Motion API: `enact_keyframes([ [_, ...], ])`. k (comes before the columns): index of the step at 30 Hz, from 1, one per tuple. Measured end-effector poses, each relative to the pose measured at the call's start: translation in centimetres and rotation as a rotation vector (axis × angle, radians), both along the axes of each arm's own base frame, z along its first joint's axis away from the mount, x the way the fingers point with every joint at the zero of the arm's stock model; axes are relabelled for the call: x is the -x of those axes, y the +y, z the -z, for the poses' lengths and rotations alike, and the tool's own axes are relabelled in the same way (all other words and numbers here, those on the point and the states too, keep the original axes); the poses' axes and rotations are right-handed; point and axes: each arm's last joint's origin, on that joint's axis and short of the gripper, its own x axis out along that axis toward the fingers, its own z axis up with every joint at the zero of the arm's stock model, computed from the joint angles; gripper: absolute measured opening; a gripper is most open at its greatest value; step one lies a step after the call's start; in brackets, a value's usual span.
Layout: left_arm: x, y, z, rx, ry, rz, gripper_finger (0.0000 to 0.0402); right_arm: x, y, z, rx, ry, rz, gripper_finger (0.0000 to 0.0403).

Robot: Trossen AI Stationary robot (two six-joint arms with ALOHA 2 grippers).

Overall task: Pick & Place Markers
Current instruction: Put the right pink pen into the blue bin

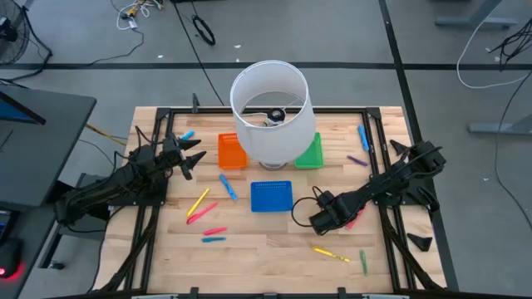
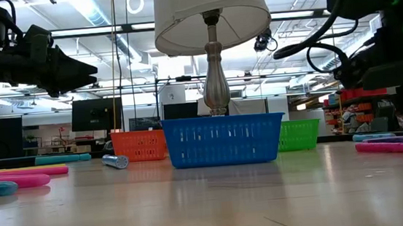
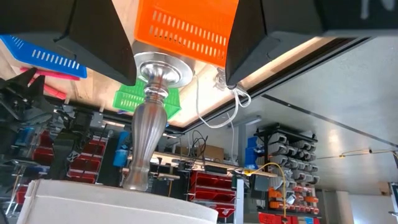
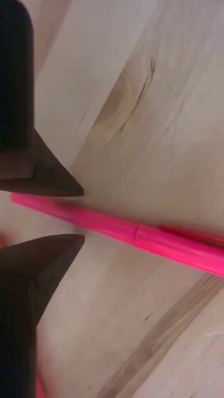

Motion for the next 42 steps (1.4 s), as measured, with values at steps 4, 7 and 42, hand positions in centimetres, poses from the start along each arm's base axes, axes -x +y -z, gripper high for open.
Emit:
enact_keyframes([
  [4,0.0,0.0,0.0,0.000,0.000,0.000,0.0252,-0.1,-0.1,0.0,-0.004,-0.006,0.024,0.0078],
  [7,0.0,0.0,0.0,0.000,0.000,0.000,0.0252,-0.2,-0.1,0.0,-0.009,-0.019,0.053,0.0046],
  [42,0.0,0.0,0.0,0.000,0.000,0.000,0.0252,2.4,-1.3,-6.0,-0.086,-0.143,0.143,0.0016],
])
